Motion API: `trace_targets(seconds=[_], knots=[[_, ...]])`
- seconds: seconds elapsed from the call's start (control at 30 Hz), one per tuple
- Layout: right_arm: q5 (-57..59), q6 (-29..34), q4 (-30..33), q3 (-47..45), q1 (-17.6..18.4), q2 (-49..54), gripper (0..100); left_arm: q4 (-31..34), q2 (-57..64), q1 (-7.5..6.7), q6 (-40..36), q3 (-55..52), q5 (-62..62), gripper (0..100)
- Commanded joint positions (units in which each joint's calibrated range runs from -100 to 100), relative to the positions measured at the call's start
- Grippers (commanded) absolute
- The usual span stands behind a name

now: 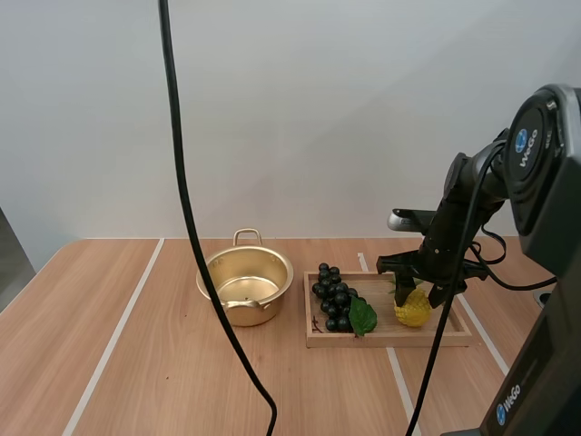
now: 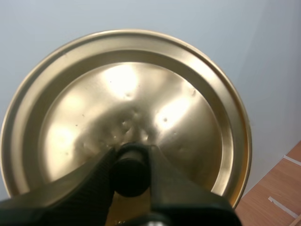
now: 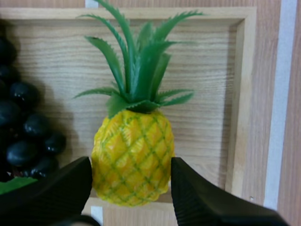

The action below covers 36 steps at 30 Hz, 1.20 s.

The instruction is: Open the pot, put the pineapple inside, and close it

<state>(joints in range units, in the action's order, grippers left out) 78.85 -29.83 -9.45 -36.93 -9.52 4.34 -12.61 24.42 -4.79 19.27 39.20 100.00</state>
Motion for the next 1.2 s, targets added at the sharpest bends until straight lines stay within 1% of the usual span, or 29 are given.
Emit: trace_targets(seconds=[0.0, 0.2, 0.27, 0.3, 0.37, 0.4, 0.7, 0.93, 1.17], knots=[[-0.2, -0.4, 0.2, -0.3, -0.2, -1.7, 82, -0.9, -0.2, -0.1, -0.1, 0.6, 0.0, 0], [-1.1, -0.4, -0.2, -0.5, -0.2, -3.3, 82, -0.9, -0.2, -0.1, -0.1, 0.6, 0.0, 0], [-1.1, -0.8, -0.1, -0.5, -0.2, -3.9, 84, -0.9, -0.2, -0.1, -0.1, 0.6, 0.0, 0], [-1.1, -0.8, -0.1, -0.5, -0.2, -4.2, 87, -0.9, -0.2, -0.1, -0.1, 0.6, 0.0, 0], [-1.8, -0.8, -0.1, -0.5, -0.2, -4.8, 98, -0.9, -0.2, -0.1, 0.1, 0.6, 0.0, 0], [-2.0, -0.8, -0.1, -0.5, -0.2, -4.9, 100, -0.9, -0.2, -0.1, 0.2, 0.6, 0.0, 0], [-3.8, -0.8, -0.1, -0.5, -0.2, -5.0, 100, -1.1, -0.2, -0.1, 0.2, 0.6, 0.0, 0], [-7.5, -0.8, 0.0, -0.5, -0.2, -5.0, 100, -1.7, -0.2, -0.1, 0.6, 0.6, 0.0, 0], [-7.6, -0.8, -0.2, -0.5, -0.2, -5.0, 100, -1.8, -0.2, -0.1, 0.6, 0.6, 0.0, 0]])
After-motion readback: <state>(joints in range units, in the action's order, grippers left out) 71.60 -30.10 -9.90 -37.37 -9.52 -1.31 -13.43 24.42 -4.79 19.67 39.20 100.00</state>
